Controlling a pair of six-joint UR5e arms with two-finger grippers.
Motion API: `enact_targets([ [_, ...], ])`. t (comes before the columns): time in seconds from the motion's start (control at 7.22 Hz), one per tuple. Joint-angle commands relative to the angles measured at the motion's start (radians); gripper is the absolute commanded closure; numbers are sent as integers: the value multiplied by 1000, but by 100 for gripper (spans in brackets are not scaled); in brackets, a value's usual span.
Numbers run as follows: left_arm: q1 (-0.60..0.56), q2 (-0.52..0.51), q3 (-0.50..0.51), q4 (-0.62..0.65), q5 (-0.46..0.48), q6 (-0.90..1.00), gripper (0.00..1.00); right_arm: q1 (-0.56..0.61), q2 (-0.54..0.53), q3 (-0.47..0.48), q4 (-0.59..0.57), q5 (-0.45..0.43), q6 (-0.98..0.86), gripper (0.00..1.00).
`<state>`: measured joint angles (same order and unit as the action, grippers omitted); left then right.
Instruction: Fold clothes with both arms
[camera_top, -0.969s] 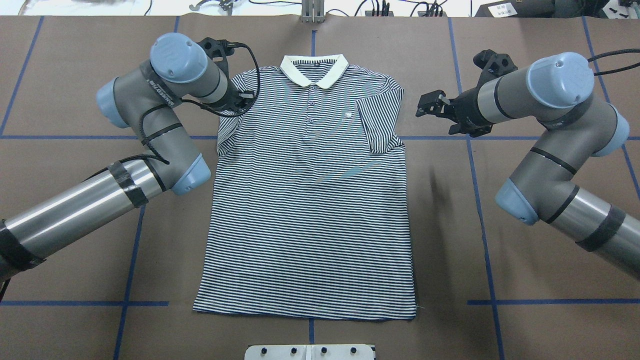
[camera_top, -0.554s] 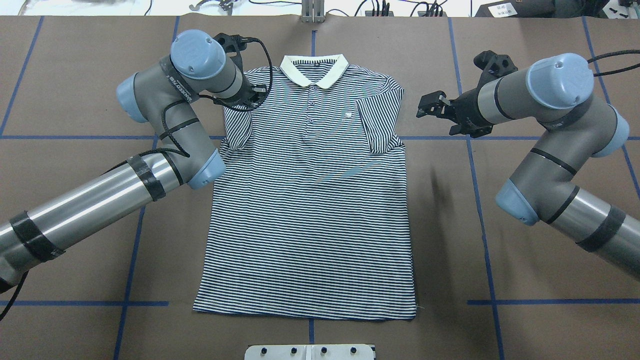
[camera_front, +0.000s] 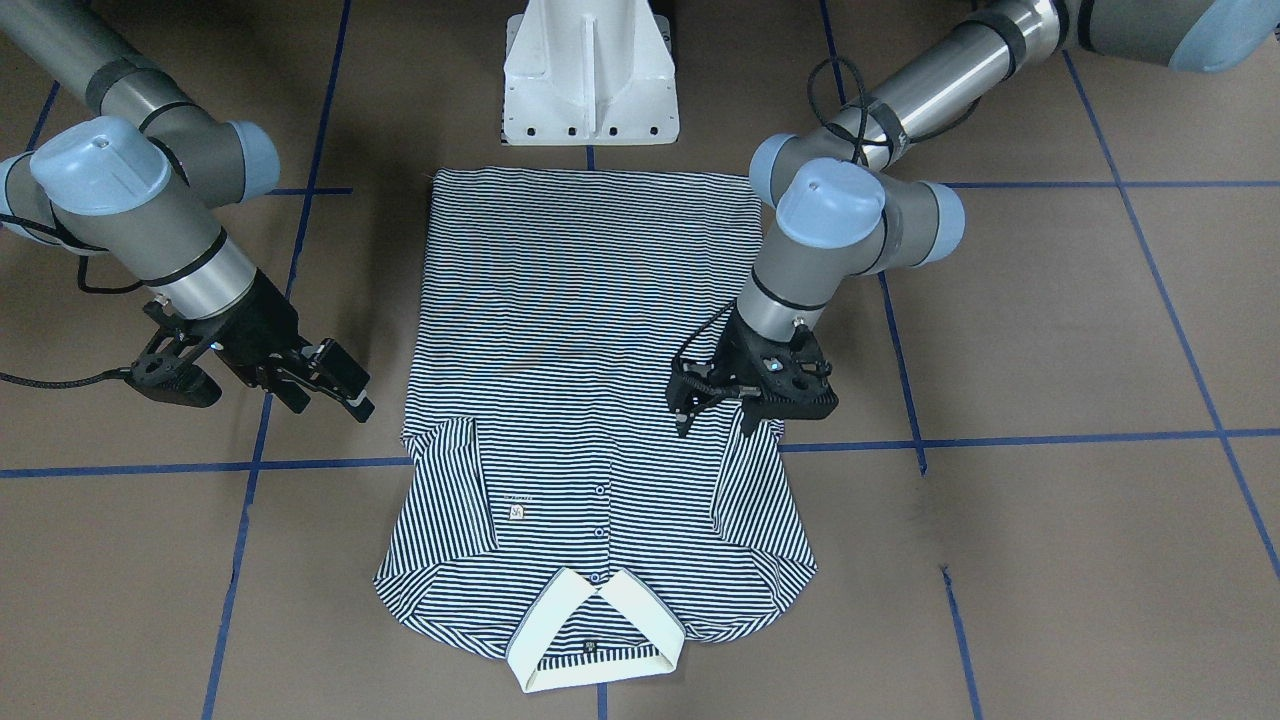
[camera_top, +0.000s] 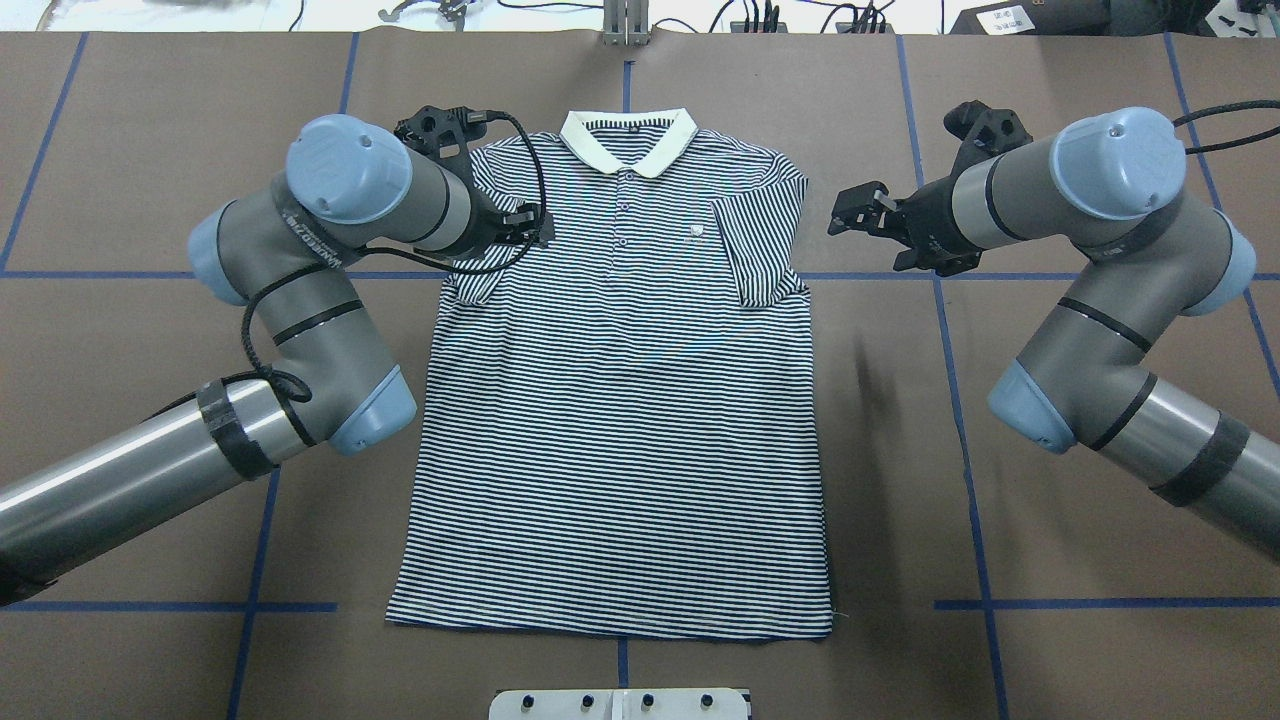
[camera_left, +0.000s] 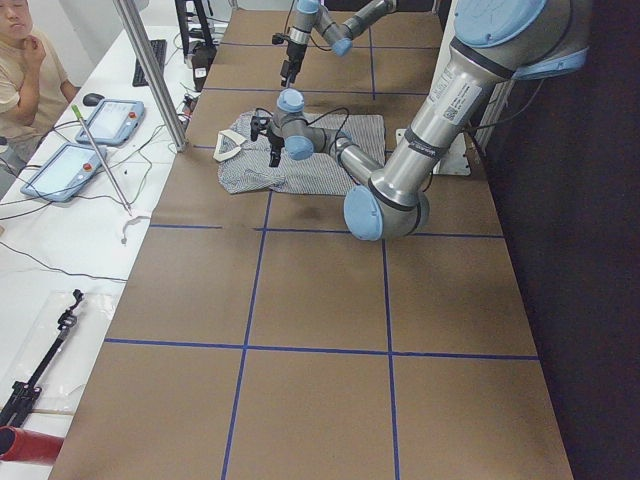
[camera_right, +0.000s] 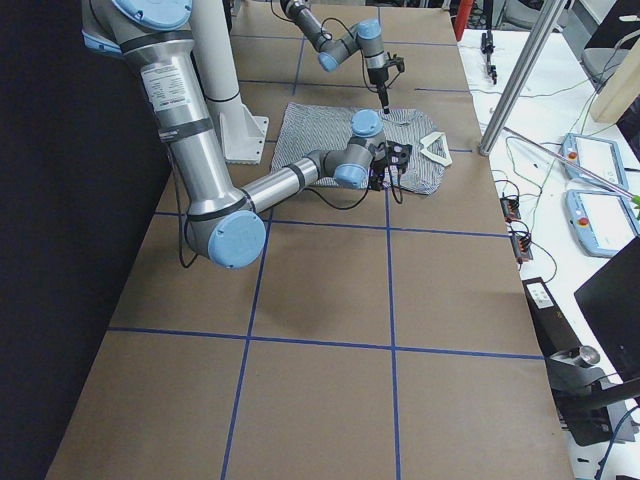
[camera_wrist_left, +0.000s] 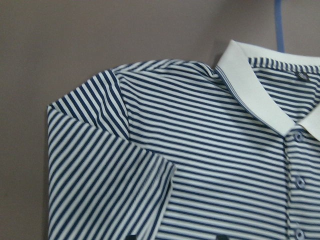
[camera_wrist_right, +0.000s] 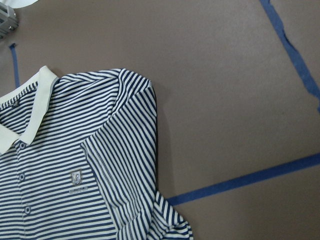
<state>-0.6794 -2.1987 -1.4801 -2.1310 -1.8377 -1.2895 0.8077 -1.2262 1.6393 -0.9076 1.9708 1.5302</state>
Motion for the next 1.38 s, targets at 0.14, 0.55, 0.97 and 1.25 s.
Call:
enact_targets([
  [0.14, 27, 245, -309, 0, -138, -21, 17, -337, -82, 280, -151, -291, 295, 0],
  [0.55, 21, 255, -307, 0, -155, -27, 13, -644, -148, 409, -399, -575, 463, 3],
  [0.97, 23, 255, -298, 0, -153, -27, 13, -740, -183, 434, -488, -641, 574, 20],
  [1.25, 24, 252, -286, -3, -153, -25, 13, -768, -185, 442, -557, -639, 585, 22],
])
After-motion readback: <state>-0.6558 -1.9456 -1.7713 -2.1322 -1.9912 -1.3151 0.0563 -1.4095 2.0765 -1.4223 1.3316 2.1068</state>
